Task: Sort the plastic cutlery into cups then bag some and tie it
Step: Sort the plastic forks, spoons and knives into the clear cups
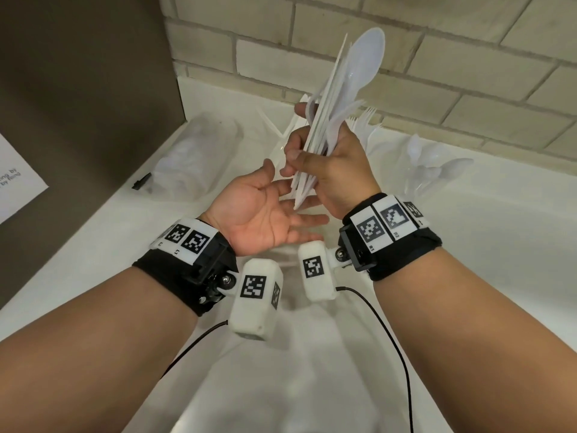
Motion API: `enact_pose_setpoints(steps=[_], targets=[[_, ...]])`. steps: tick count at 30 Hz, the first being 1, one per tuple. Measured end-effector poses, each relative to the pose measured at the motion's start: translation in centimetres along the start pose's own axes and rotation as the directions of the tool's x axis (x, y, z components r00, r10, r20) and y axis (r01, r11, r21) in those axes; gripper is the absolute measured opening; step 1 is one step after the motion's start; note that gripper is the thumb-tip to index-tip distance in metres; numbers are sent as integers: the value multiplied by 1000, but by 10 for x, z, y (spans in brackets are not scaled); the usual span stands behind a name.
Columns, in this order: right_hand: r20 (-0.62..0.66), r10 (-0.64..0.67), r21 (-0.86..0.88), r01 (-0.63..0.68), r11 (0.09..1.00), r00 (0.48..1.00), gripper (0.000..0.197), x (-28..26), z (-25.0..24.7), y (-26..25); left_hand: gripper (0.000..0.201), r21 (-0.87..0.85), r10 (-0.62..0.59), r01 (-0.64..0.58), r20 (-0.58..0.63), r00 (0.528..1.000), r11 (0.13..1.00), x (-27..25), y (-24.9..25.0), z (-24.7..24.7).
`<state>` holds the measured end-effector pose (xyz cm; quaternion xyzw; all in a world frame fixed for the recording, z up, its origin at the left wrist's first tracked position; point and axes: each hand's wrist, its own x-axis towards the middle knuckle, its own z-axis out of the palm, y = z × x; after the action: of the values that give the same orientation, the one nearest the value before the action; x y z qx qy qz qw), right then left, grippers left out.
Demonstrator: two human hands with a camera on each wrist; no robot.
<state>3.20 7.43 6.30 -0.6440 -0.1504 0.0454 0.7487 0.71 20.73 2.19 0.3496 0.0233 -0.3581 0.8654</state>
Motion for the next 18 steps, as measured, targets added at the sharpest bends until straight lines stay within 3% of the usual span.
enact_pose_setpoints(steps=[5, 8, 10, 12, 14, 16, 18], targets=[[21, 22, -37, -22, 999, 1000, 39, -4, 7, 10, 67, -119, 114, -113, 1, 993, 986, 3, 2, 3], [-2, 65, -35, -65, 997, 998, 18, -4, 9, 14, 67, 37, 114, -113, -16, 993, 993, 1, 8, 2], [23, 82, 9, -82, 997, 996, 13, -3, 7, 14, 80, 177, 224, -209, -68, 972, 962, -2, 16, 3], [60, 122, 9, -122, 992, 991, 13, -5, 6, 16, 83, 271, 437, -411, -44, 898, 870, -9, 28, 8], [120, 186, -55, -180, 982, 975, 12, -10, 7, 21, 76, 386, 627, -590, 36, 778, 709, -16, 42, 19], [189, 252, -115, -233, 966, 949, 14, -15, 9, 25, 60, 531, 716, -643, 95, 692, 551, -20, 53, 31], [244, 293, -153, -261, 953, 925, 16, -17, 12, 25, 36, 633, 719, -587, 68, 691, 504, -20, 58, 41]])
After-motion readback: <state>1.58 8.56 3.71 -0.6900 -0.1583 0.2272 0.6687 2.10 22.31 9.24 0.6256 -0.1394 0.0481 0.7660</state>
